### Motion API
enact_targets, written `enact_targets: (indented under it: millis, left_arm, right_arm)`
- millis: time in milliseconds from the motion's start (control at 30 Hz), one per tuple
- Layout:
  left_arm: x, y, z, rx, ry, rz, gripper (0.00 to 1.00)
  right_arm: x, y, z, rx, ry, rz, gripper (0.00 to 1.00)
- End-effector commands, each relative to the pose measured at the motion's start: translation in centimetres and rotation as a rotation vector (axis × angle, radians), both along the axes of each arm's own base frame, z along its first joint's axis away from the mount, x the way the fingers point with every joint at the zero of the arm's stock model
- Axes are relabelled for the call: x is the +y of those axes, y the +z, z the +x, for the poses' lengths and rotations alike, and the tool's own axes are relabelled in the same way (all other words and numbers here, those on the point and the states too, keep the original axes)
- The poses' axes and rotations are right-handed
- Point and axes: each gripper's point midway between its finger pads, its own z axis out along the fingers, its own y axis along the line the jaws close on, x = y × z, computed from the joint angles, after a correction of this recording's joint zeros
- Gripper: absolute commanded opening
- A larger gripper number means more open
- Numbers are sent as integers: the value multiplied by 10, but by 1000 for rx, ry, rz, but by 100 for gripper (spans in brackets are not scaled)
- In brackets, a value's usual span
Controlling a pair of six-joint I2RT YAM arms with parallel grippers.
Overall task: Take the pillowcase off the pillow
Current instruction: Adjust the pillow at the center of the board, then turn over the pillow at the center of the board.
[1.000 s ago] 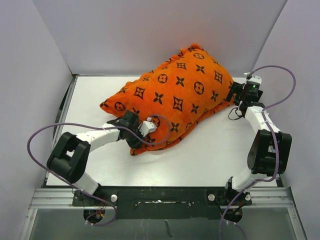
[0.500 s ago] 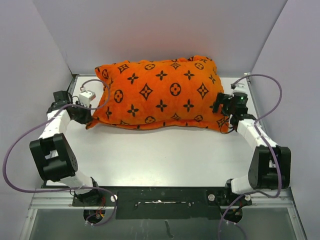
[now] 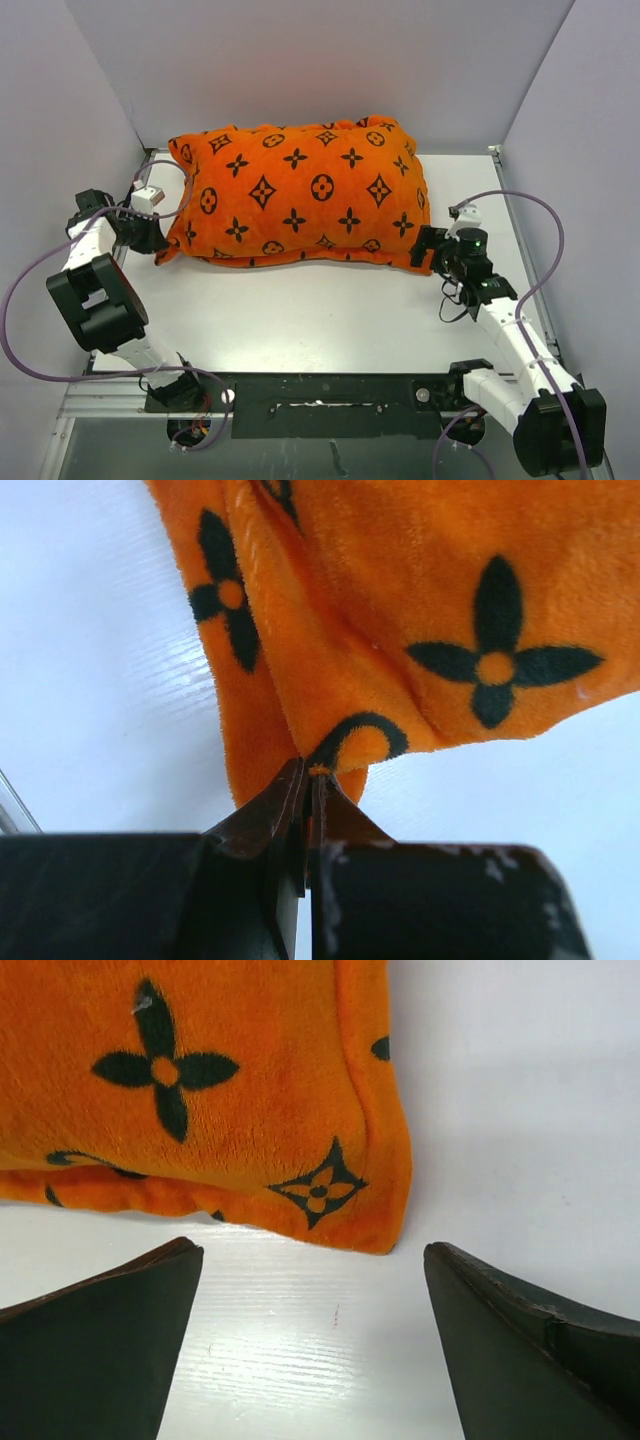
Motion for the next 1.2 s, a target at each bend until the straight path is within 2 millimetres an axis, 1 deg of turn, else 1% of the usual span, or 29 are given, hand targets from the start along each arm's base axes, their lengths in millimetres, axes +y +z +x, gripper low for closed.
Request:
enact_targets:
  millis: [0, 100, 133, 167, 233, 267, 367, 467, 567, 633, 667, 767, 833, 933, 967, 1033, 1133, 1167]
  left_arm:
    - [-10, 34, -6, -91, -52, -14, 0]
    - [-9, 37, -7, -97, -45, -25, 0]
    - [-11, 38, -9, -94, -48, -35, 6]
    - [-14, 39, -11, -92, -65, -46, 28]
    - [-24, 42, -21, -84, -124, -73, 87]
    - [-30, 44, -25, -85, -153, -88, 97]
    - [-49, 50, -38, -108, -253, -127, 98]
    - [-62, 48, -37, -125, -311, -133, 98]
    - [-76, 37, -35, -121, -372, -122, 98]
    - [-83, 23, -30, -113, -393, -85, 98]
    - [-84, 16, -24, -124, -402, -52, 98]
    - [-86, -6, -15, -124, -413, 11, 98]
    - [-80, -21, -7, -125, -390, 65, 98]
    - [-64, -35, 10, -147, -333, 149, 98]
    - [-57, -39, 15, -151, -308, 184, 96]
    - [-50, -44, 24, -165, -277, 212, 88]
    - [-48, -48, 28, -162, -248, 204, 66]
    - [-49, -49, 28, -161, -245, 199, 58]
  right_arm:
    - [12, -16, -5, 106, 35, -2, 100]
    - [14, -34, -2, 176, 51, -40, 99]
    - [15, -39, 0, 186, 59, -45, 99]
    - [15, -43, 3, 193, 67, -53, 99]
    - [15, -48, 9, 201, 76, -75, 98]
    - [15, -51, 13, 206, 83, -88, 97]
    - [15, -55, 28, 200, 110, -129, 95]
    - [16, -57, 43, 192, 138, -161, 95]
    - [20, -61, 54, 185, 183, -187, 94]
    - [20, -66, 58, 190, 207, -200, 94]
    - [21, -69, 59, 193, 215, -200, 94]
    - [23, -79, 60, 210, 240, -176, 89]
    - [26, -78, 62, 203, 256, -163, 83]
    - [32, -76, 63, 187, 272, -140, 70]
    - [33, -75, 63, 185, 275, -130, 64]
    - [37, -76, 62, 186, 285, -114, 53]
    - [44, -74, 60, 176, 304, -88, 35]
    - [46, -74, 58, 176, 309, -84, 30]
